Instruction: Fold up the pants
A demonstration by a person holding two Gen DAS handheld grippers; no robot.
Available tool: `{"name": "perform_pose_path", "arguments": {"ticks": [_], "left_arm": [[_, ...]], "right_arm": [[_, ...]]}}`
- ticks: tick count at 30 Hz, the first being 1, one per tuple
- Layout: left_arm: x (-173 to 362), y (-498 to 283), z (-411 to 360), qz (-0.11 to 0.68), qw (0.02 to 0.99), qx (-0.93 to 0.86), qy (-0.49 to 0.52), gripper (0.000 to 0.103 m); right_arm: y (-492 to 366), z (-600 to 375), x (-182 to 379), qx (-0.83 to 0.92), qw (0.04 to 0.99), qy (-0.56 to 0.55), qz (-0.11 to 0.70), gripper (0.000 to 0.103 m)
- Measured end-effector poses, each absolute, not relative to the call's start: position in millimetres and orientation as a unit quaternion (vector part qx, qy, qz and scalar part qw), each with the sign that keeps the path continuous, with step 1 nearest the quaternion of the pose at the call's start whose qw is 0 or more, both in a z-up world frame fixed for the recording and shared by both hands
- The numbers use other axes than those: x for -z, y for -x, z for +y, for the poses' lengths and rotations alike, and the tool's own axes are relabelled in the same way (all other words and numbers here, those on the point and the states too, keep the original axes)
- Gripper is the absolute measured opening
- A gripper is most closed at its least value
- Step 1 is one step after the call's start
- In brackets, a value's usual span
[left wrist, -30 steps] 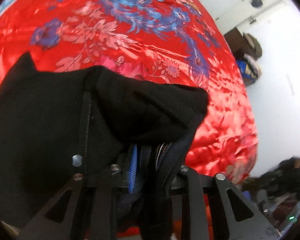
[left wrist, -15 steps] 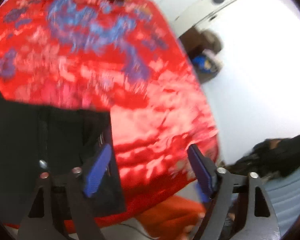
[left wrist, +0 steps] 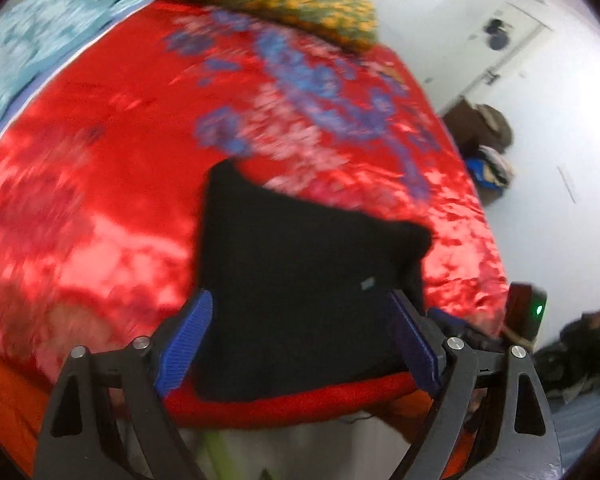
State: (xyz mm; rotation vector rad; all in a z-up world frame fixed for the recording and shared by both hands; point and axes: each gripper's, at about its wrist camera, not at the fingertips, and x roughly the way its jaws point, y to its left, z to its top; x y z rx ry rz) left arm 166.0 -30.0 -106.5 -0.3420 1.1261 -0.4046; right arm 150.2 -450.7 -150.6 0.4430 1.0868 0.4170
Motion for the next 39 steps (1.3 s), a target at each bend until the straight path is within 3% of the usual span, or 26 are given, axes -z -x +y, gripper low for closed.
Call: {"name": "perform_pose_path", "arguments": {"ticks": [1, 2, 7, 16, 19, 22, 26, 30, 31, 34, 39], "left_arm": [[115, -163, -20, 0.533, 0.809, 0.179, 0.168, 0.089], [122, -159, -11, 0.54, 0.805, 0.169, 0.179, 0.089], [136, -155, -3, 0.545, 0.803, 0.156, 0.183, 0.089], [137, -155, -3, 0.542, 0.807, 0.158, 0.175, 0.089], [141, -155, -3, 0.546, 0.806, 0.152, 0.173, 0.089], [140, -153, -5, 0.544, 0.808, 0.153, 0.167, 0.089], [131, -149, -18, 0.526, 0.823, 0.165, 0.136, 0.089], [137, -144, -42, 0.522, 0.83, 0.18, 0.081, 0.089], [139, -142, -48, 0.521, 0.831, 0.185, 0.066, 0.089], [148, -137, -62, 0.516, 0.836, 0.185, 0.018, 0.089], [152, -138, -69, 0.501, 0.846, 0.184, -0.007, 0.089]], "right_arm": [[-151, -451, 153, -0.199, 0.809, -0.202, 0.515, 0.059], [-152, -448, 152, -0.199, 0.812, -0.189, 0.515, 0.057], [-160, -437, 151, -0.177, 0.82, -0.127, 0.529, 0.056], [-166, -428, 178, -0.206, 0.781, -0.127, 0.576, 0.052], [-164, -438, 172, -0.205, 0.783, -0.159, 0.566, 0.024], [-150, -445, 144, -0.227, 0.793, -0.189, 0.533, 0.021], [-115, -439, 116, -0.24, 0.806, -0.164, 0.515, 0.02], [-102, -456, 177, -0.165, 0.773, -0.208, 0.576, 0.023], [-103, -460, 186, -0.153, 0.764, -0.221, 0.586, 0.026], [-101, -463, 162, -0.14, 0.793, -0.203, 0.557, 0.056], [-105, -470, 93, -0.107, 0.86, -0.171, 0.468, 0.057]]}}
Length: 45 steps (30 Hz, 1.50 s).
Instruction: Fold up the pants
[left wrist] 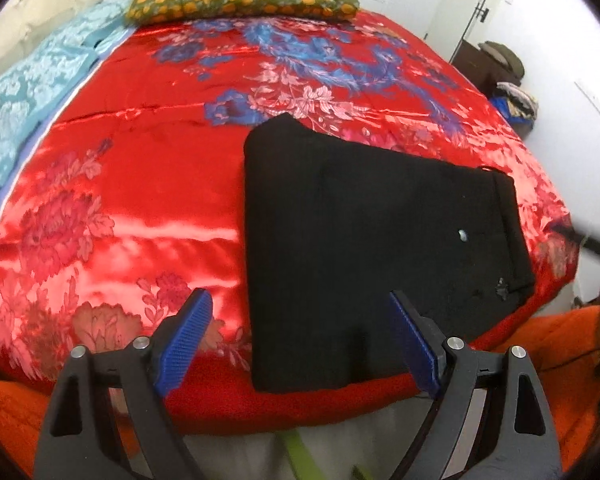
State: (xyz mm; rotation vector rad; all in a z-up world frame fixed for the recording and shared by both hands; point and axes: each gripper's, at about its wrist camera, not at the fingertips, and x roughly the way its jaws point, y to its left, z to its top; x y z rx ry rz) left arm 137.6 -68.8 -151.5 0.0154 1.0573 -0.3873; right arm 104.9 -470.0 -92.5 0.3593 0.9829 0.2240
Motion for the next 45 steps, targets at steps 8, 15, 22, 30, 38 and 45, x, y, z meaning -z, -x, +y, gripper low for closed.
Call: {"name": "perform_pose_path", "arguments": {"ticks": [8, 15, 22, 30, 38, 45], "left_arm": [[172, -136, -89, 0.494, 0.845, 0.188, -0.082, 0.089], [176, -132, -80, 0.508, 0.84, 0.181, -0.056, 0.092], [167, -122, -84, 0.499, 0.846, 0.182, -0.058, 0.095], [152, -114, -82, 0.484, 0.858, 0.151, -0.076, 0.096], [137, -111, -75, 0.466, 0.872, 0.132, -0.07, 0.098], [138, -114, -66, 0.465, 0.872, 0.132, -0.071, 0.098]], "right_arm": [[-208, -451, 142, -0.123, 0.826, -0.178, 0.521, 0.041], [-180, -472, 120, -0.07, 0.865, -0.15, 0.473, 0.02], [-97, -421, 97, -0.134, 0.843, -0.147, 0.499, 0.033], [-64, -439, 112, 0.007, 0.866, -0.12, 0.486, 0.06], [-38, -431, 71, 0.05, 0.907, -0.092, 0.407, 0.098], [-32, -426, 74, 0.042, 0.911, -0.095, 0.4, 0.098]]}}
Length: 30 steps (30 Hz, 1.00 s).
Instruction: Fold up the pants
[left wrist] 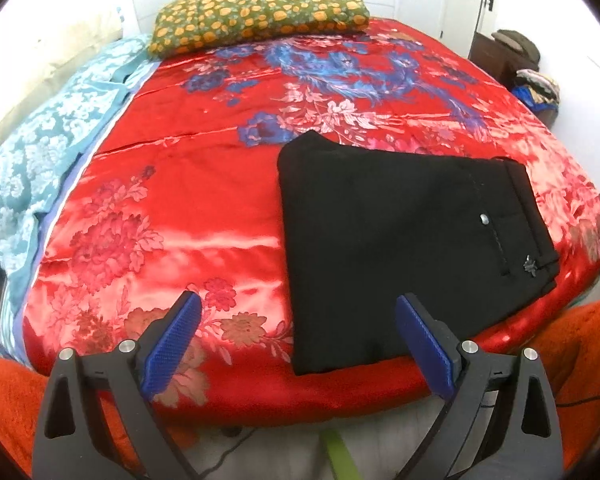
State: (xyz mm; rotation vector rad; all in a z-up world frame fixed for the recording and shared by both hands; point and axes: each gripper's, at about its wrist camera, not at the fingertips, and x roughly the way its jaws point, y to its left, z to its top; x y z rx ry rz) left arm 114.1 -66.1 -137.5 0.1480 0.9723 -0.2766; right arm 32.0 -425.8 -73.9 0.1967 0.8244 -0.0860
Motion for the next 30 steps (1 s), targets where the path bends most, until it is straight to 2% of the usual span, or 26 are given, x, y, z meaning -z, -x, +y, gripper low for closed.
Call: {"name": "perform_pose_path", "arguments": {"ticks": [3, 8, 15, 16, 17, 18, 19, 20, 21, 22, 23, 25, 30], "left_arm": [[148, -129, -54, 0.485, 0.855, 0.179, -0.034, 0.099], [184, -171, -34, 0.553, 0.789, 0.252, 0.092, 0.099], [218, -197, -47, 0.584, 0.763, 0.268, 0.06, 0.1], [221, -197, -46, 0.588, 0.759, 0.271, 0.069, 0.1], [225, -197, -45, 0.595, 0.751, 0.274, 0.083, 0.1], [229, -197, -45, 0.605, 0.74, 0.277, 0.096, 0.1], [234, -197, -46, 0.616, 0.728, 0.282, 0.108, 0.095], [236, -196, -46, 0.619, 0.722, 0.285, 0.122, 0.084], [235, -195, -47, 0.617, 0.715, 0.297, 0.137, 0.047], [232, -194, -49, 0.616, 0.717, 0.294, 0.144, 0.043], [224, -193, -52, 0.61, 0.726, 0.288, 0.135, 0.04], [208, -190, -54, 0.596, 0.742, 0.28, 0.126, 0.031], [162, -209, -39, 0.548, 0.771, 0.286, 0.154, 0.028]], "right_arm": [[-44, -438, 84, 0.004, 0.903, -0.139, 0.407, 0.099], [-86, -460, 135, -0.052, 0.848, -0.204, 0.486, 0.1], [-126, -455, 196, -0.11, 0.794, -0.217, 0.557, 0.101], [-126, -453, 197, -0.12, 0.794, -0.219, 0.554, 0.1], [-127, -451, 198, -0.148, 0.787, -0.233, 0.552, 0.091], [-128, -448, 199, -0.164, 0.778, -0.242, 0.556, 0.089], [-129, -447, 200, -0.163, 0.778, -0.235, 0.56, 0.08], [-129, -446, 201, -0.16, 0.778, -0.226, 0.564, 0.063], [-129, -449, 203, -0.166, 0.772, -0.244, 0.563, 0.058], [-128, -452, 203, -0.175, 0.767, -0.267, 0.557, 0.046], [-127, -454, 200, -0.181, 0.766, -0.284, 0.547, 0.041], [-126, -452, 192, -0.192, 0.771, -0.295, 0.53, 0.037], [-138, -443, 164, -0.231, 0.783, -0.33, 0.474, 0.034]]}}
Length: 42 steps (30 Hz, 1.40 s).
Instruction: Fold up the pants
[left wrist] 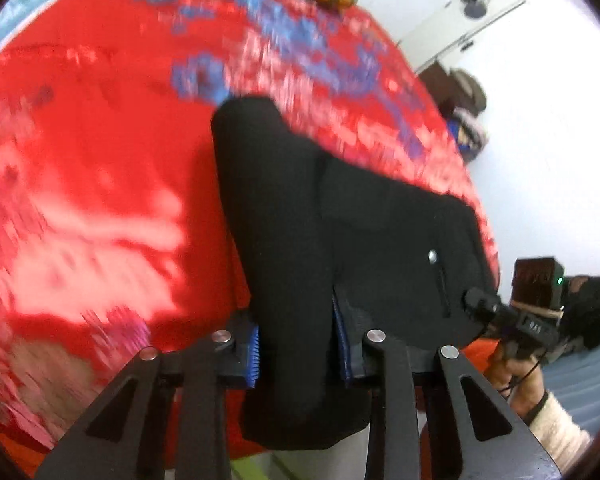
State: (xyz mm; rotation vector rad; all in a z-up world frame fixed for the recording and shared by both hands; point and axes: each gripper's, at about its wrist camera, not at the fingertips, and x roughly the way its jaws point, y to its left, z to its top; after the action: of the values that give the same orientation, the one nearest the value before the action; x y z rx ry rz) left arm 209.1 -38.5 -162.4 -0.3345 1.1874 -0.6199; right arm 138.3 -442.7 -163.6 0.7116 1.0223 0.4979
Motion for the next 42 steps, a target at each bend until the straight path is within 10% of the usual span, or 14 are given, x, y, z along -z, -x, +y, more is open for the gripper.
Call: {"name": "perform_pose_path", "arguments": {"ticks": [6, 9, 13, 19, 42], "left_arm": [[125, -255, -2, 0.492, 0.816, 0.255, 0.163, 0.029], [129, -277, 9, 0.482, 0.842, 0.201, 0.131, 0.05], [139, -271, 12, 0.479, 0.876, 0.053, 0.015, 0.079], [105, -188, 15, 0.414, 0.909, 0.01, -0.044, 0.098], [18, -54, -17, 0.407, 0.912, 0.019, -0.055, 0.1]], "right_arm": [[-211, -410, 129, -0.258, 0.808, -0.301, 0.436, 0.033], [-249, -393, 124, -0.245, 0.82, -0.284, 0.431, 0.037], [-270, -381, 131, -0.141, 0.845, -0.195, 0.477, 0.103], [-202, -355, 97, -0.05, 0.889, -0.041, 0.454, 0.103], [-39, -242, -23, 0.034, 0.916, 0.02, 0.399, 0.103]]}}
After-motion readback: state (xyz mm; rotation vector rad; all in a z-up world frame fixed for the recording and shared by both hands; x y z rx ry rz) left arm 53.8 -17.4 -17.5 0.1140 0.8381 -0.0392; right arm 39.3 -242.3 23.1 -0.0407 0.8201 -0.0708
